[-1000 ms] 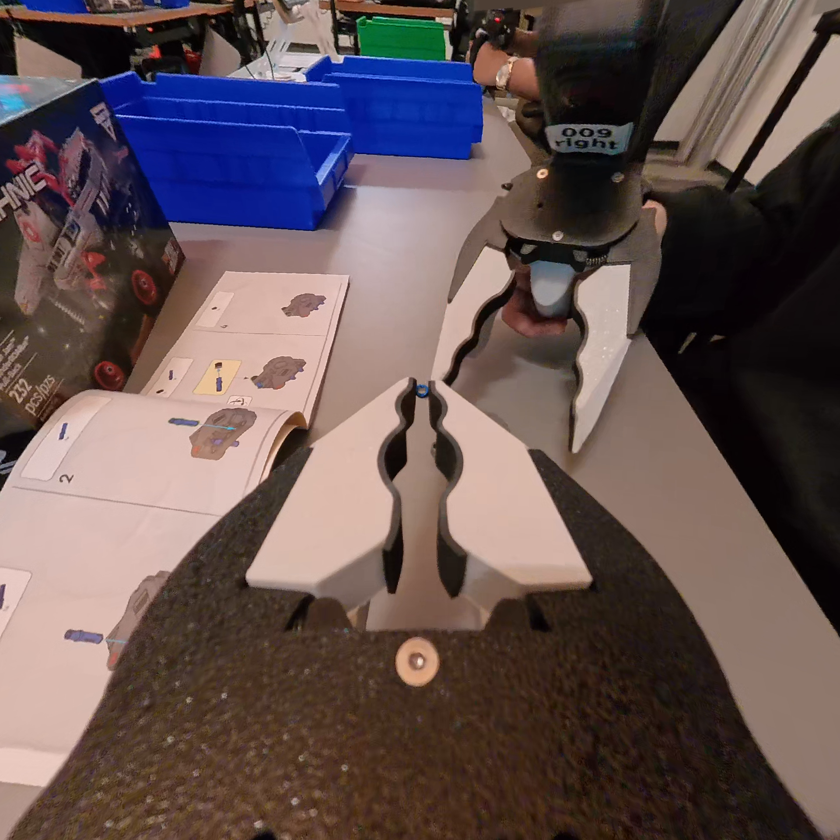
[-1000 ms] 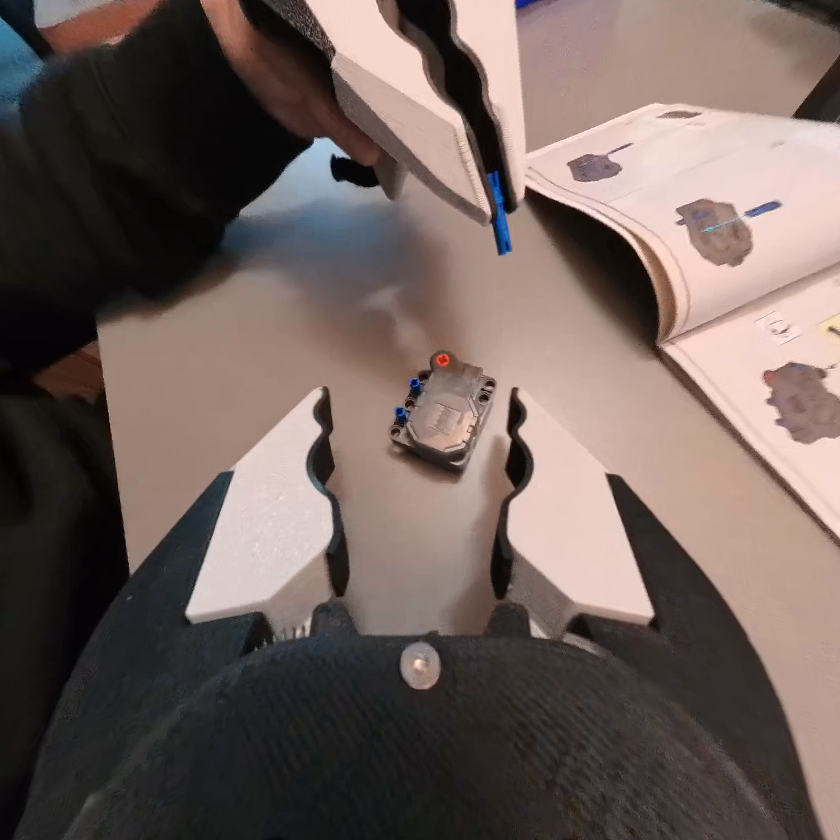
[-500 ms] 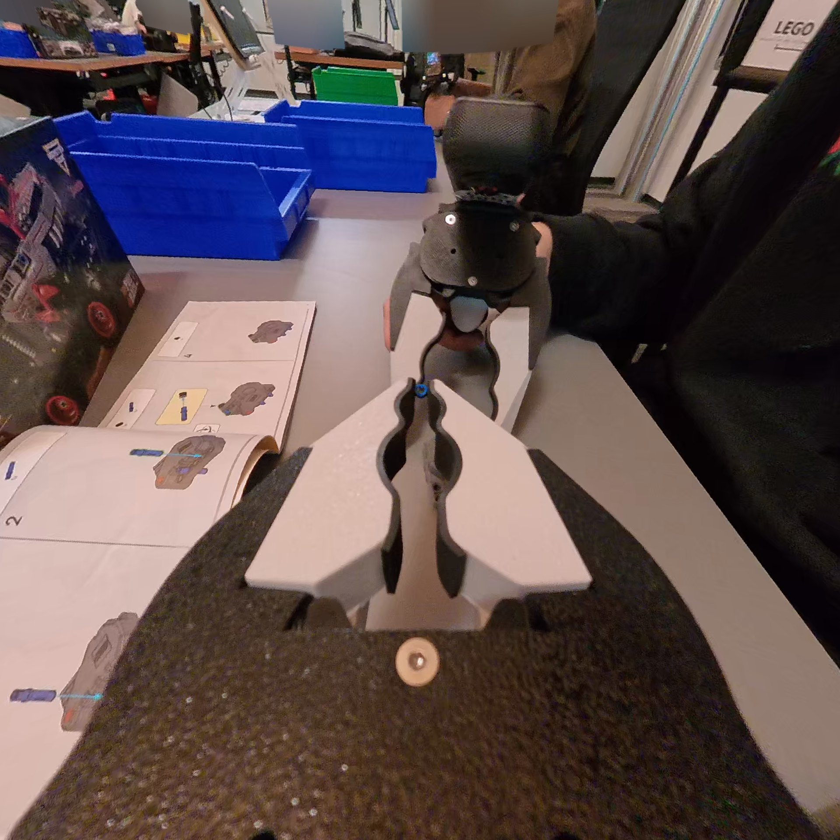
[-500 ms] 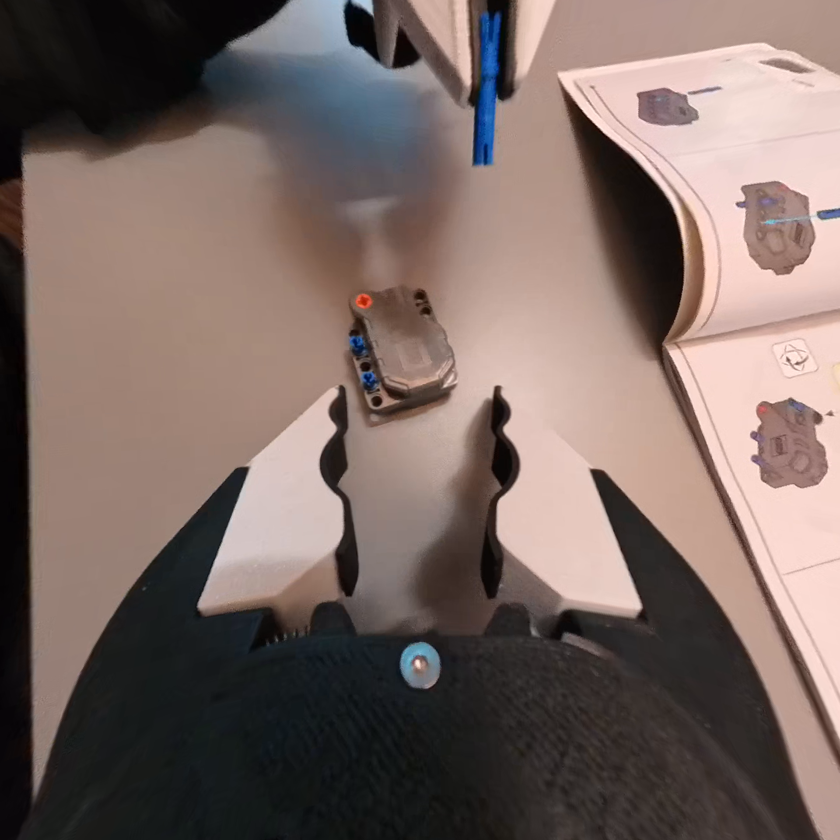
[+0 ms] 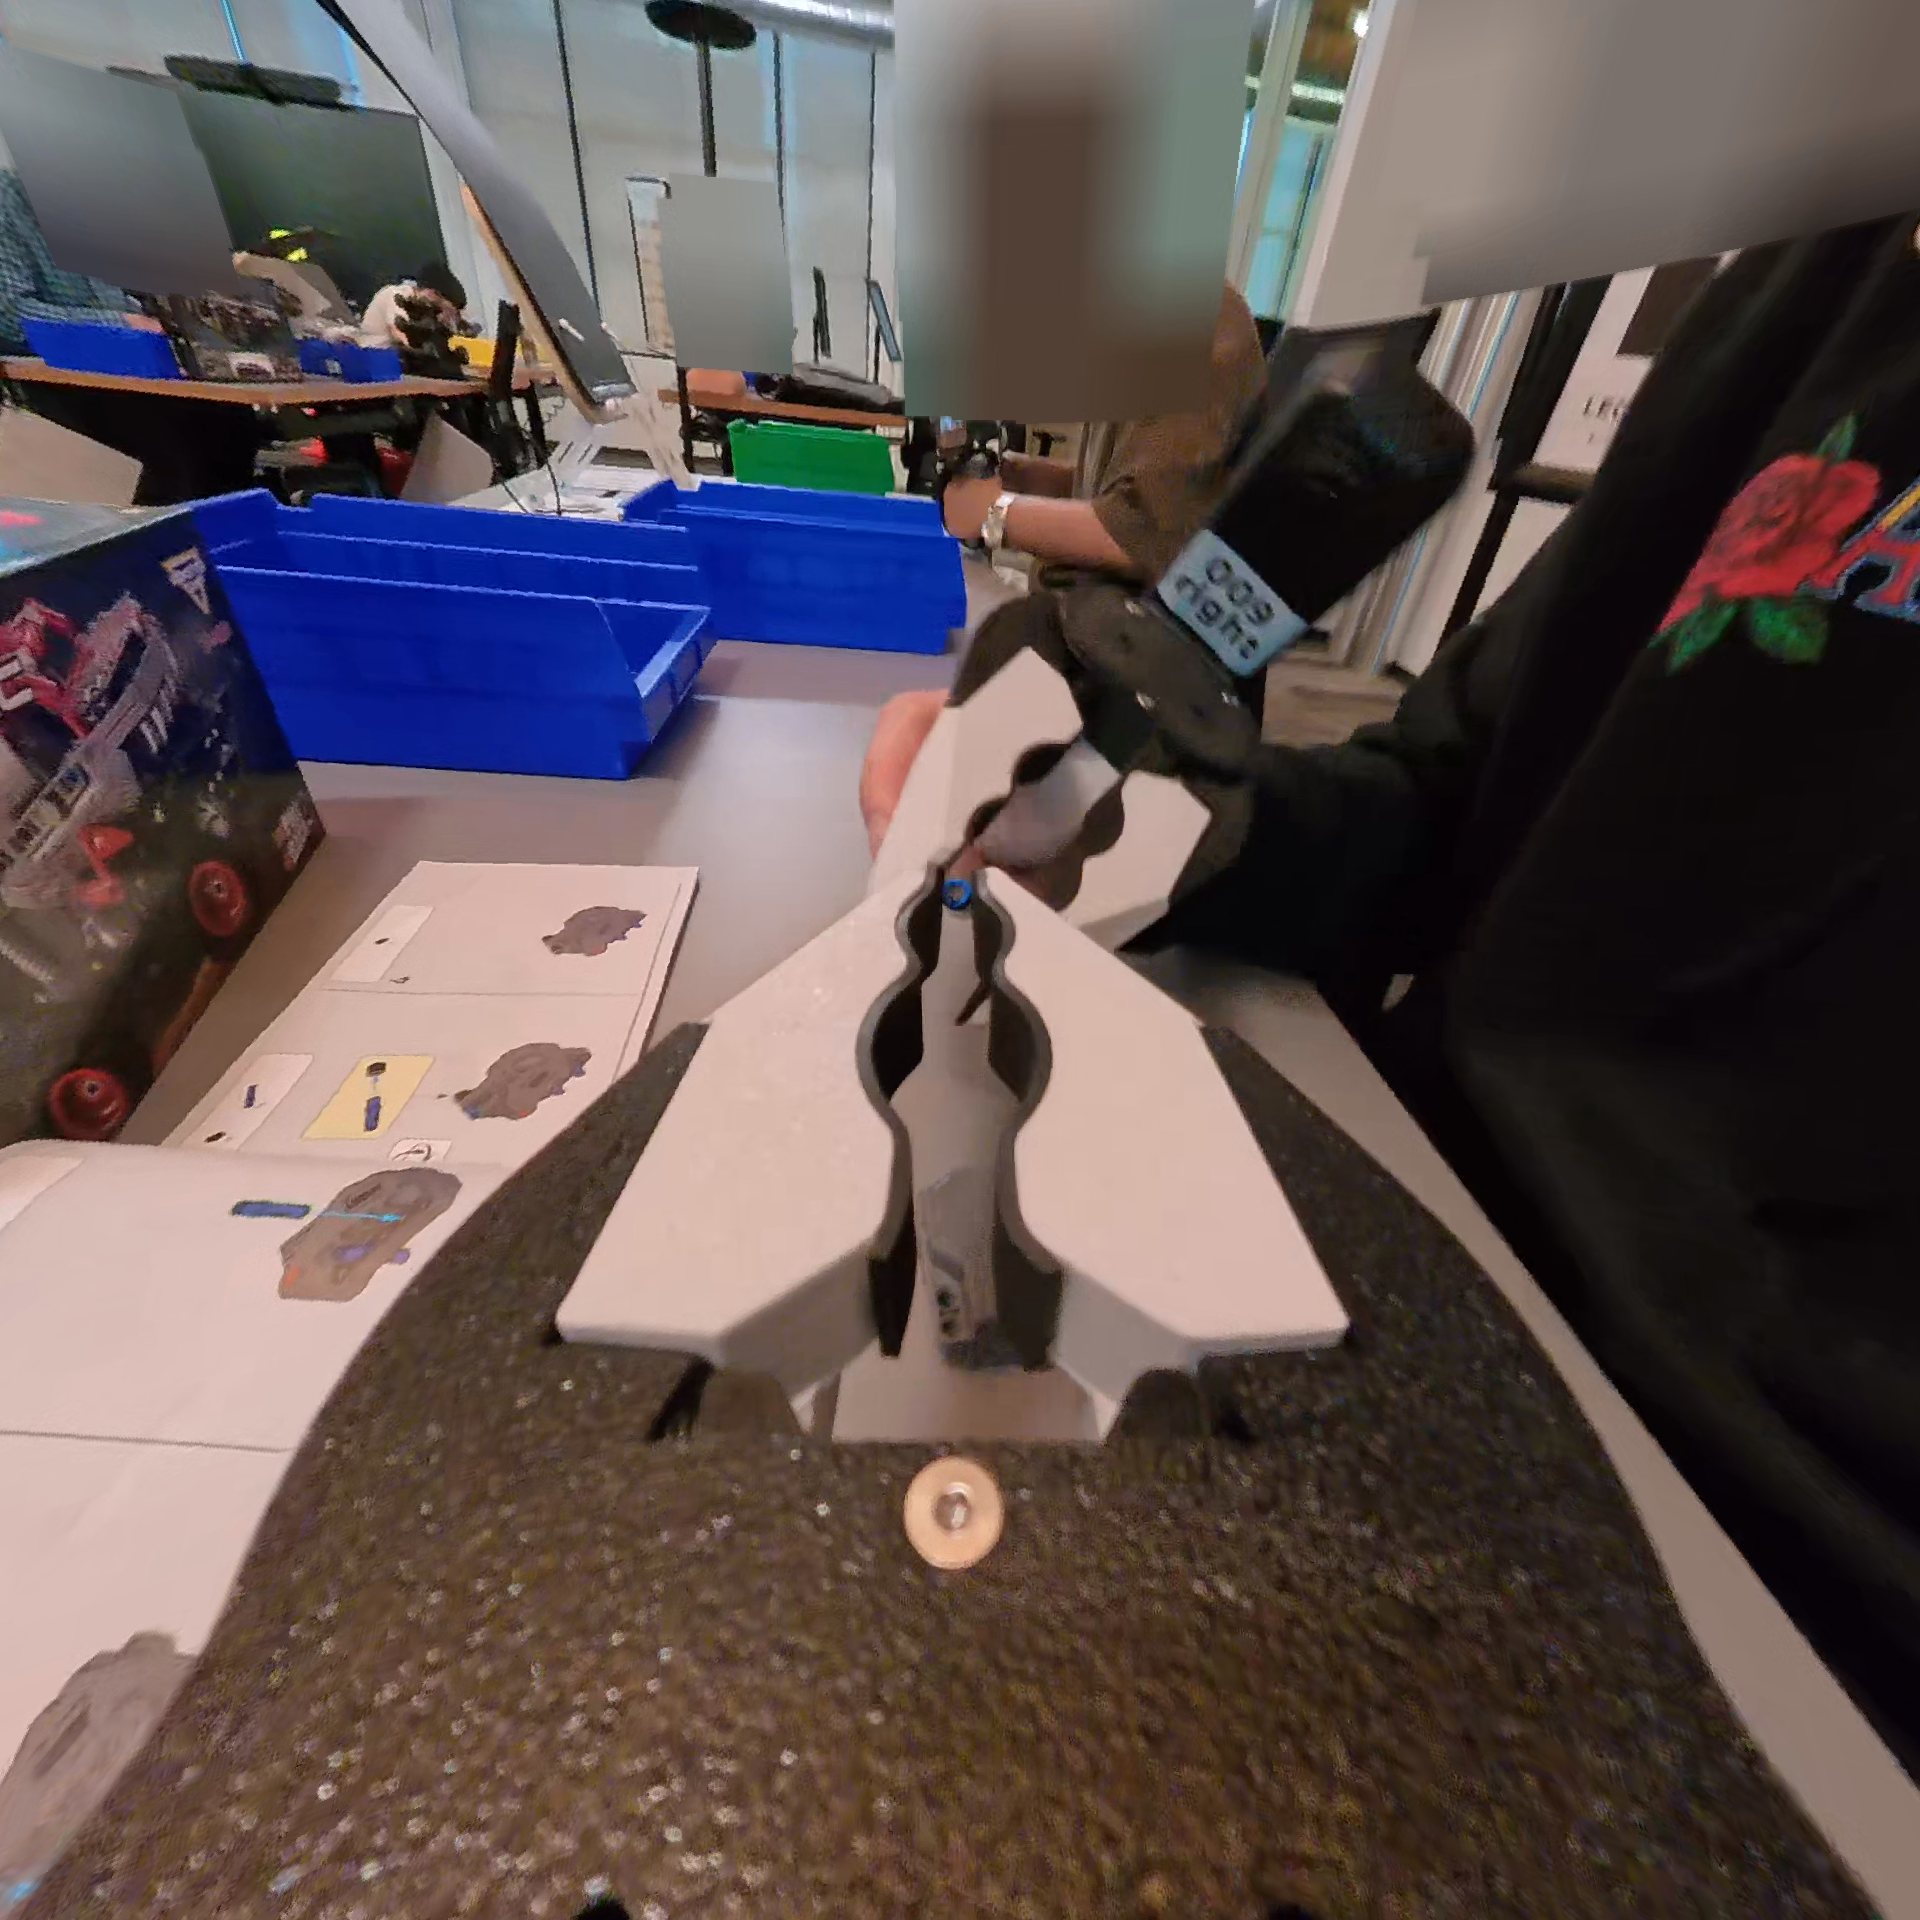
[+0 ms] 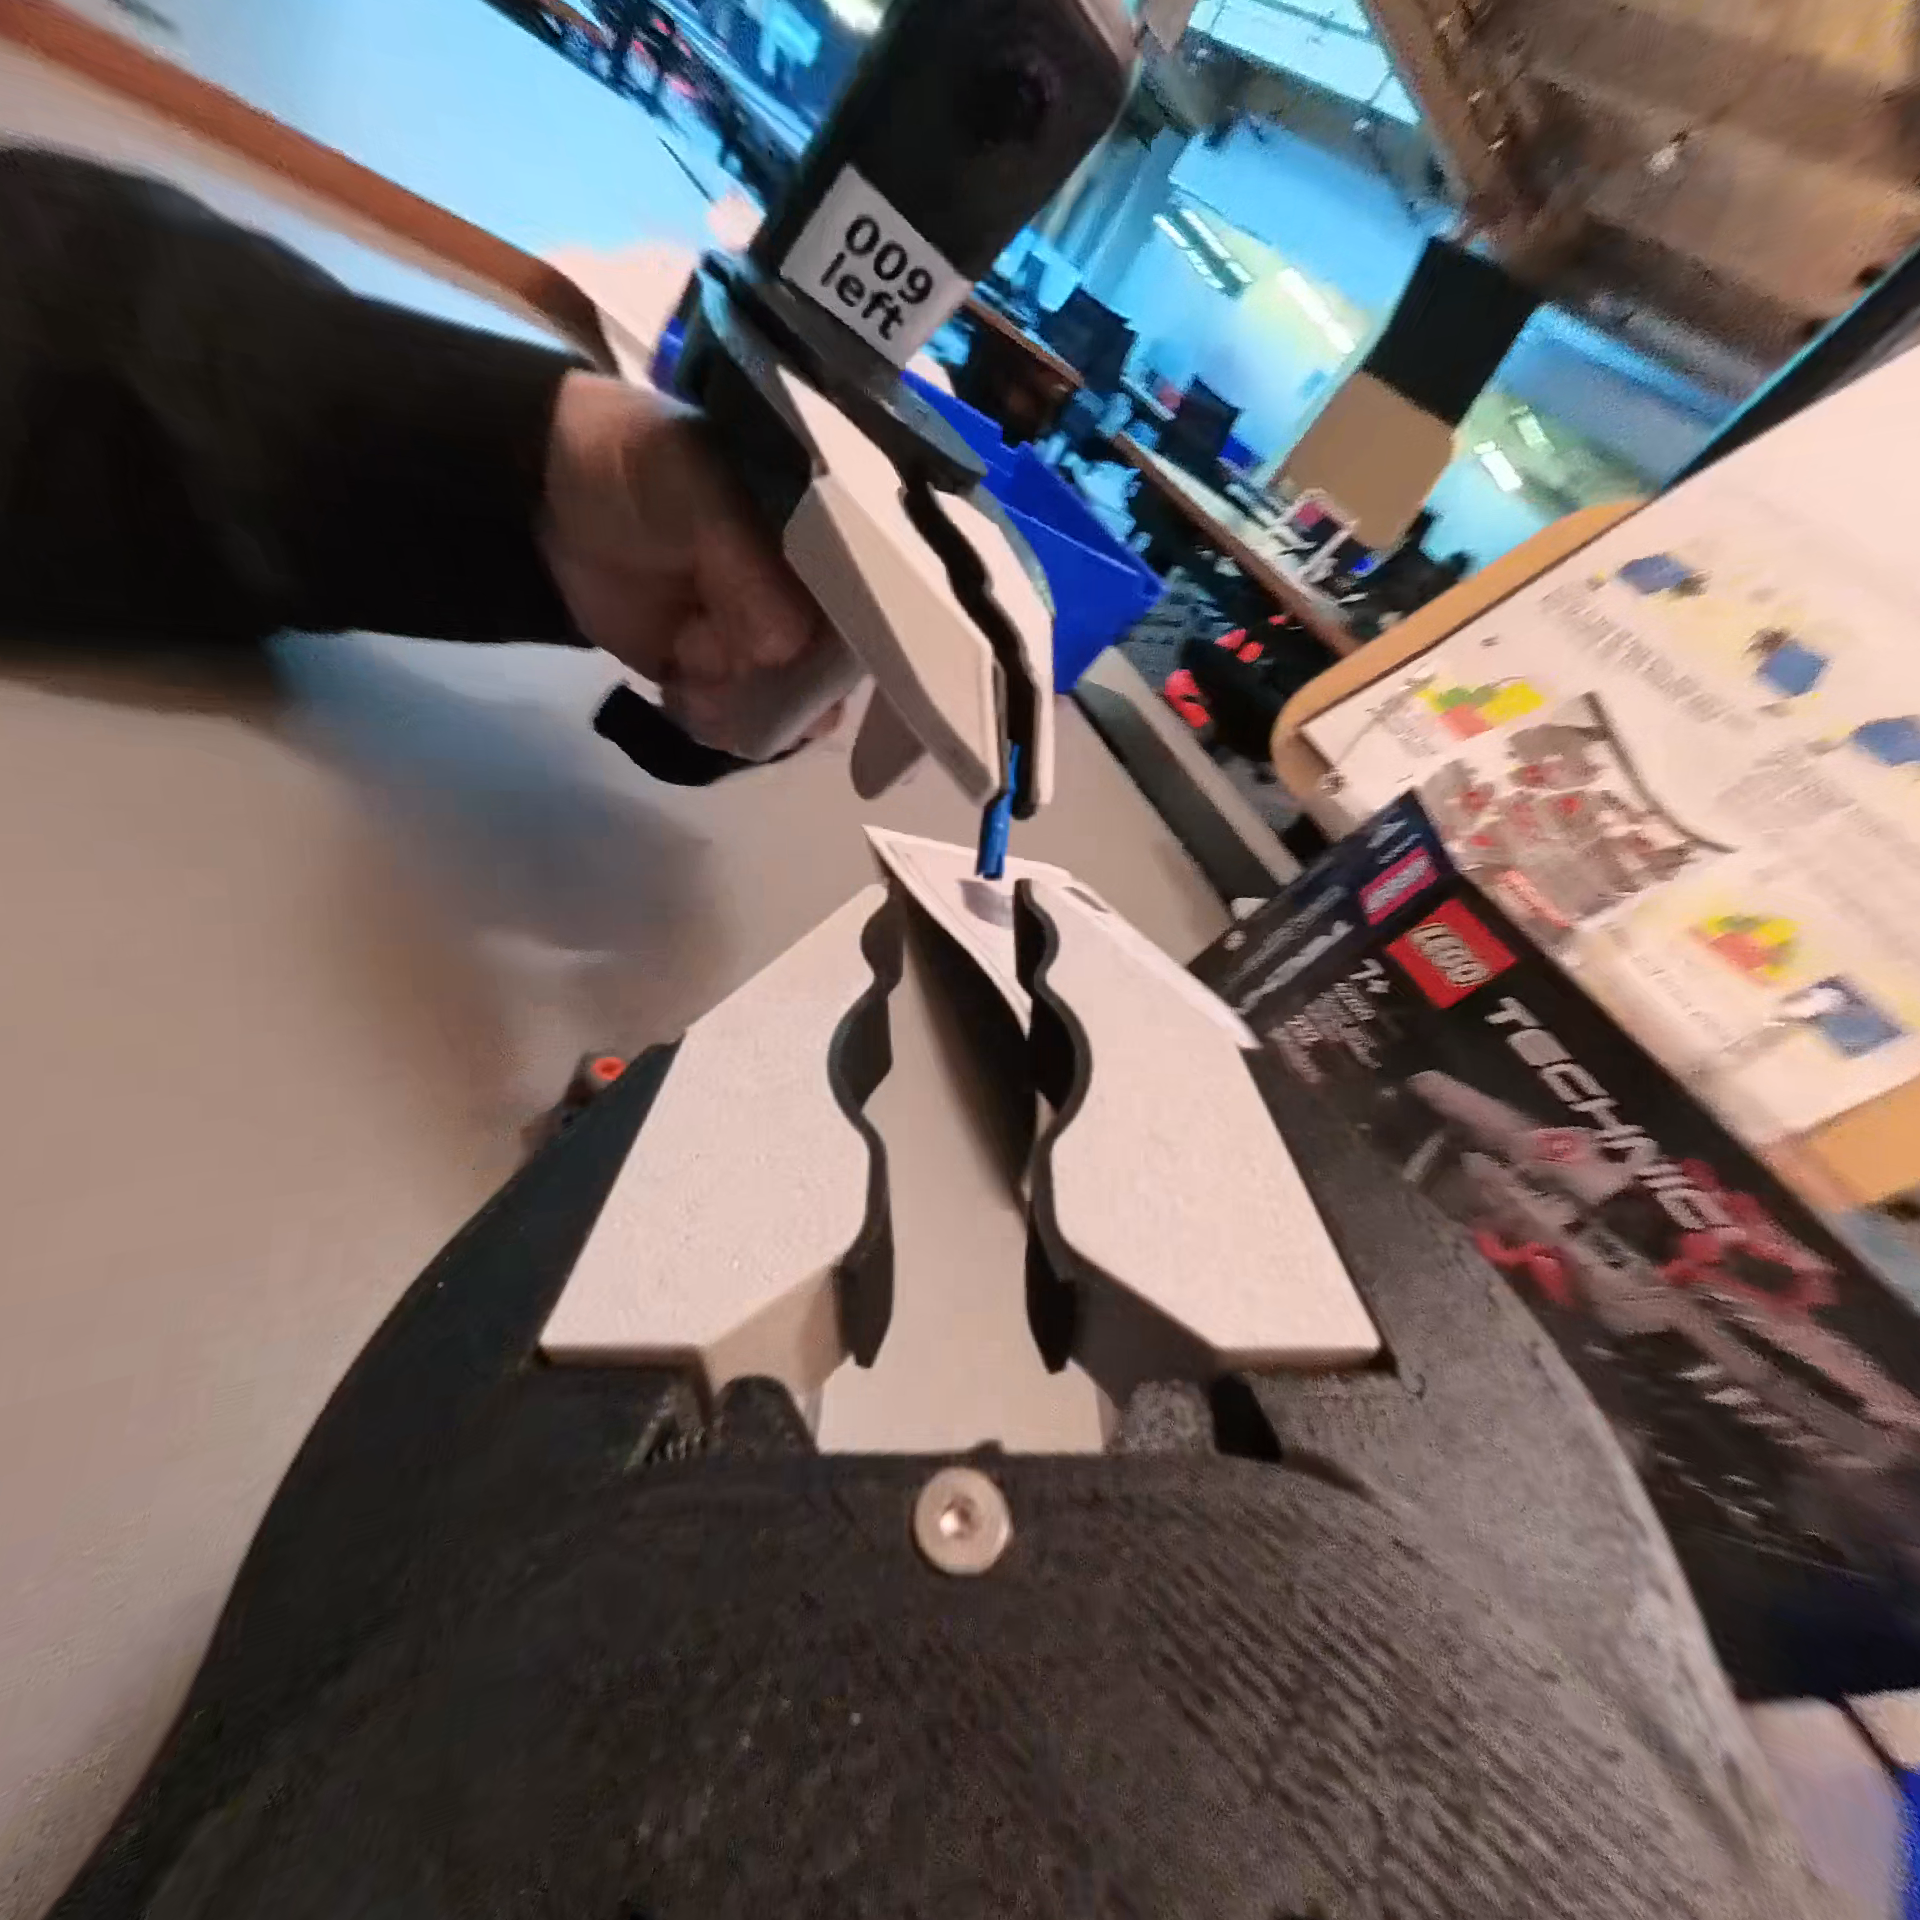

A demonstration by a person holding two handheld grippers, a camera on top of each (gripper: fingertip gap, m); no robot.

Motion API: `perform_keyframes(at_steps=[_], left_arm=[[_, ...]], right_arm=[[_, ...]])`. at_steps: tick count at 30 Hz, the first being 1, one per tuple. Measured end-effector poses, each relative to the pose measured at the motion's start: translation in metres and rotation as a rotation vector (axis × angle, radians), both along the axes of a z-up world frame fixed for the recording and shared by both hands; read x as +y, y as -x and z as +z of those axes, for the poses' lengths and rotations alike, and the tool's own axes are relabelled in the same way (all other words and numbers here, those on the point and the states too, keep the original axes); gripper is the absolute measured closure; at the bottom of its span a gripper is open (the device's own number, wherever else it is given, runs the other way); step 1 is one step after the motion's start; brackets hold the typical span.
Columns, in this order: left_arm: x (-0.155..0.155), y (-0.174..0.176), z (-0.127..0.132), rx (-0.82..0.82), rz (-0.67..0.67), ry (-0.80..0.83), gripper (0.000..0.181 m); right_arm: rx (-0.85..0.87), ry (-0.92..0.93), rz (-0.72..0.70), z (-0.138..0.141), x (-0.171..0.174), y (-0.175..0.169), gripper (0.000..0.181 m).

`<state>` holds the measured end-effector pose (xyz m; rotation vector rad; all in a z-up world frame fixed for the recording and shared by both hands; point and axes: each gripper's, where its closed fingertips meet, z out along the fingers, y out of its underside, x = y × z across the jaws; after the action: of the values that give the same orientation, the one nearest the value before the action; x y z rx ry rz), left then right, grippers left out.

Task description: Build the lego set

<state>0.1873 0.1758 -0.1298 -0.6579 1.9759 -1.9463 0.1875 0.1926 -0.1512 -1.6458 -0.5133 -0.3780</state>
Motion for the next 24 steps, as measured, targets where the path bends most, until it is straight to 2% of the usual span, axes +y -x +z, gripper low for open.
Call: perform_keyframes(at_steps=[2,11,15,20,24], left_arm=[[0.001,-0.002,-0.001,0.021,0.012,0.001,0.18],[0.002,-0.004,-0.014,0.046,0.028,-0.074,0.179],[0.004,-0.008,-0.022,0.112,0.049,-0.082,0.179],[0.009,-0.012,-0.032,0.174,0.083,-0.115,0.17],[0.012,-0.012,-0.034,0.184,0.098,-0.145,0.169]], right_arm=[[-0.067,-0.049,-0.084,0.005,0.0,-0.009,0.165],[-0.073,-0.018,-0.071,-0.003,0.002,-0.007,0.179],[-0.09,0.008,-0.109,-0.01,0.003,-0.012,0.179],[-0.237,0.007,-0.221,-0.015,0.002,-0.027,0.179],[-0.25,0.024,-0.23,-0.02,0.002,-0.03,0.179]])
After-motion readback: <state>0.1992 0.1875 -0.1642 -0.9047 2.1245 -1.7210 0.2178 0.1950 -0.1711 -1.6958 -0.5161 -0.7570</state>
